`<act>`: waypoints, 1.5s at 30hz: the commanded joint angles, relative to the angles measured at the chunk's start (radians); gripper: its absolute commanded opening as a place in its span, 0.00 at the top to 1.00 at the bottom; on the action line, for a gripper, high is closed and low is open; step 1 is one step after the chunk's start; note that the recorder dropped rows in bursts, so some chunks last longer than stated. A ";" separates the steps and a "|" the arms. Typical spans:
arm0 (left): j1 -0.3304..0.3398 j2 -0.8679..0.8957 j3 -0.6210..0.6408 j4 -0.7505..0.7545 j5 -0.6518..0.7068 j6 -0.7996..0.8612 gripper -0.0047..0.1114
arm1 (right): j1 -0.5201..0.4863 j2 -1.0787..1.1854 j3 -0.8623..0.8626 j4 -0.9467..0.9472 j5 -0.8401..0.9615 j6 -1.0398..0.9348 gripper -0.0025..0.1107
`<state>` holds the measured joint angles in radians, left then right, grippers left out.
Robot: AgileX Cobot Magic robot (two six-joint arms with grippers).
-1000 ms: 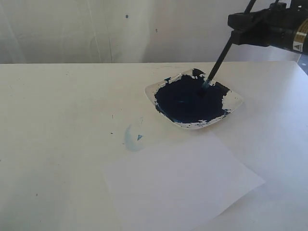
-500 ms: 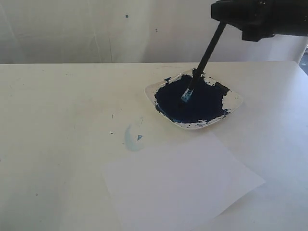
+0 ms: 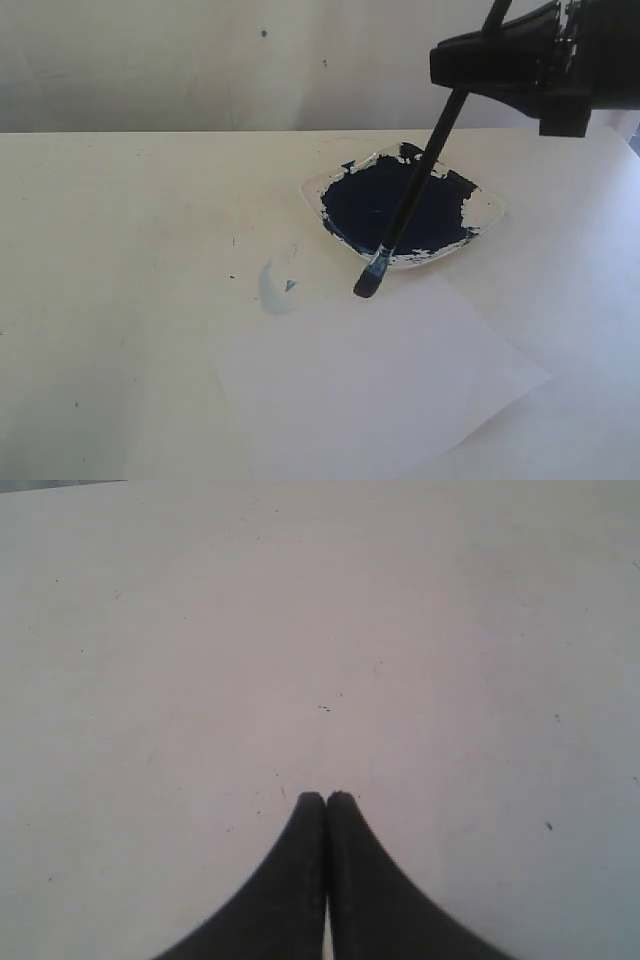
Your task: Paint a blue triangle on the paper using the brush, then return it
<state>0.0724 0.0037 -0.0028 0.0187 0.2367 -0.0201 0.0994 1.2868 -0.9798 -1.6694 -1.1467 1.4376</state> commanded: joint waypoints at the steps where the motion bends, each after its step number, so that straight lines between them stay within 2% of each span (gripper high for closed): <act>1: -0.005 -0.004 0.003 0.001 -0.004 -0.001 0.96 | 0.002 -0.009 0.005 0.000 -0.038 -0.002 0.98; 7: -0.005 -0.004 0.003 0.007 -0.009 0.002 0.96 | 0.002 -0.009 0.005 0.000 -0.040 0.004 0.98; 9: -0.005 -0.004 0.003 0.020 -0.059 0.020 0.96 | 0.002 -0.009 0.005 0.000 -0.040 0.004 0.98; 22: -0.005 -0.004 0.003 0.020 -0.662 0.015 0.96 | 0.002 -0.009 0.005 -0.002 -0.064 0.004 0.98; 24: -0.005 -0.004 0.003 -0.019 -0.760 -0.015 0.96 | 0.002 -0.009 0.005 -0.002 -0.059 0.004 0.98; 25: -0.005 0.011 -0.004 -0.127 -0.772 -0.042 0.96 | 0.002 -0.009 0.005 -0.002 -0.055 0.004 0.98; 27: -0.005 0.104 -0.102 -0.165 -0.668 -0.106 0.96 | 0.002 -0.007 0.005 -0.002 -0.053 0.004 0.98; 30: -0.005 0.252 -0.256 0.048 -0.469 -0.325 0.96 | 0.002 -0.007 0.005 0.006 -0.052 0.004 0.98; 31: -0.005 0.308 -0.309 0.170 -0.415 -0.453 0.96 | 0.002 -0.007 0.005 0.006 -0.052 0.004 0.98; 33: -0.036 0.475 -0.432 0.633 -0.353 -0.903 0.96 | 0.002 -0.007 0.005 0.006 -0.053 0.006 0.98; 34: -0.081 0.559 -0.478 0.964 -0.405 -1.129 0.96 | 0.002 -0.007 0.005 0.006 -0.053 0.006 0.98; 35: -0.121 0.629 -0.508 1.270 -0.517 -1.388 0.96 | 0.002 -0.007 0.005 0.006 -0.053 0.006 0.98; 37: -0.159 0.773 -0.570 1.690 -0.681 -1.713 0.96 | 0.002 -0.007 0.005 0.004 -0.053 0.005 0.98; 38: -0.167 0.838 -0.596 1.726 -0.727 -1.780 0.96 | 0.002 -0.007 0.005 0.002 -0.053 0.005 0.98; 42: -0.172 1.126 -0.665 1.726 -0.965 -1.771 0.96 | 0.002 -0.007 0.005 -0.009 -0.041 0.005 0.98; 45: -0.242 1.286 -0.719 1.726 -1.074 -1.728 0.96 | 0.002 -0.003 0.005 -0.008 -0.036 0.005 0.98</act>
<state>-0.1171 1.1772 -0.6785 1.7047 -0.7262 -1.7493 0.0994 1.2855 -0.9777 -1.6854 -1.1912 1.4376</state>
